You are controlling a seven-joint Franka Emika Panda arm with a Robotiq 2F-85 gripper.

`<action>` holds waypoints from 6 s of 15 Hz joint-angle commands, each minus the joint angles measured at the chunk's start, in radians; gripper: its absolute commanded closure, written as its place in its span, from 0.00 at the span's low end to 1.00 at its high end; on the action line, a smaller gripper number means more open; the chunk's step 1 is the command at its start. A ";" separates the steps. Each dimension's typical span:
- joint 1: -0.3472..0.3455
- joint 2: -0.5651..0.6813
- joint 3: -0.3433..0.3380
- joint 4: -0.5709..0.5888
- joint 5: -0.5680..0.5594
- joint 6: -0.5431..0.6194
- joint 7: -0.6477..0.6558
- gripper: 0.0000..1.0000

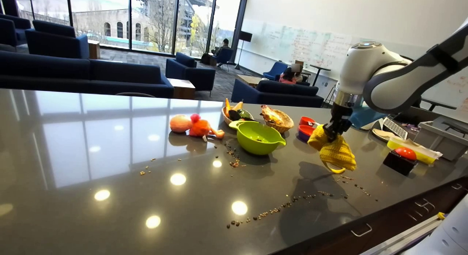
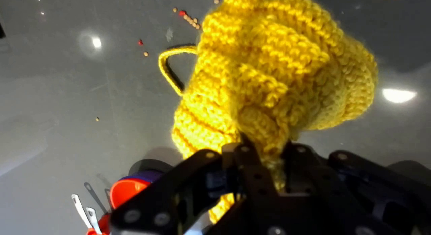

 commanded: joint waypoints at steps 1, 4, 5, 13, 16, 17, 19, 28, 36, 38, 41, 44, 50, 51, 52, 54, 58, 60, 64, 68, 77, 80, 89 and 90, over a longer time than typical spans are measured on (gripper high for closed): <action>0.027 -0.075 0.069 -0.025 0.087 -0.028 -0.036 0.96; 0.067 -0.076 0.126 -0.011 0.165 -0.034 -0.055 0.96; 0.080 -0.076 0.144 -0.007 0.187 -0.036 -0.059 0.96; 0.190 -0.039 0.250 0.072 0.322 -0.067 -0.114 0.96; 0.230 -0.019 0.269 0.101 0.386 -0.064 -0.152 0.96; 0.243 -0.012 0.275 0.111 0.405 -0.060 -0.166 0.96; 0.263 0.013 0.289 0.134 0.429 -0.044 -0.188 0.96; 0.335 0.181 0.328 0.291 0.480 0.010 -0.284 0.96; 0.343 0.293 0.314 0.306 0.632 0.054 -0.383 0.96; 0.340 0.329 0.314 0.306 0.678 0.057 -0.415 0.96; 0.333 0.384 0.314 0.307 0.730 0.057 -0.451 0.96; 0.320 0.434 0.319 0.302 0.783 0.055 -0.496 0.96; 0.308 0.536 0.299 0.337 0.730 0.082 -0.552 0.96; 0.305 0.550 0.297 0.347 0.724 0.085 -0.564 0.96; 0.301 0.568 0.293 0.357 0.715 0.090 -0.575 0.96; 0.293 0.603 0.284 0.381 0.702 0.100 -0.597 0.96; 0.267 0.683 0.258 0.451 0.663 0.108 -0.649 0.96; 0.254 0.714 0.246 0.495 0.644 0.099 -0.670 0.96; 0.235 0.781 0.217 0.621 0.604 0.066 -0.693 0.96; 0.222 0.883 0.210 0.781 0.601 0.016 -0.722 0.96; 0.242 1.056 0.218 1.132 0.614 -0.165 -0.737 0.96; 0.265 1.054 0.221 1.184 0.613 -0.204 -0.719 0.96; 0.369 0.994 0.219 1.208 0.590 -0.210 -0.658 0.96; 0.381 0.988 0.221 1.209 0.588 -0.209 -0.654 0.96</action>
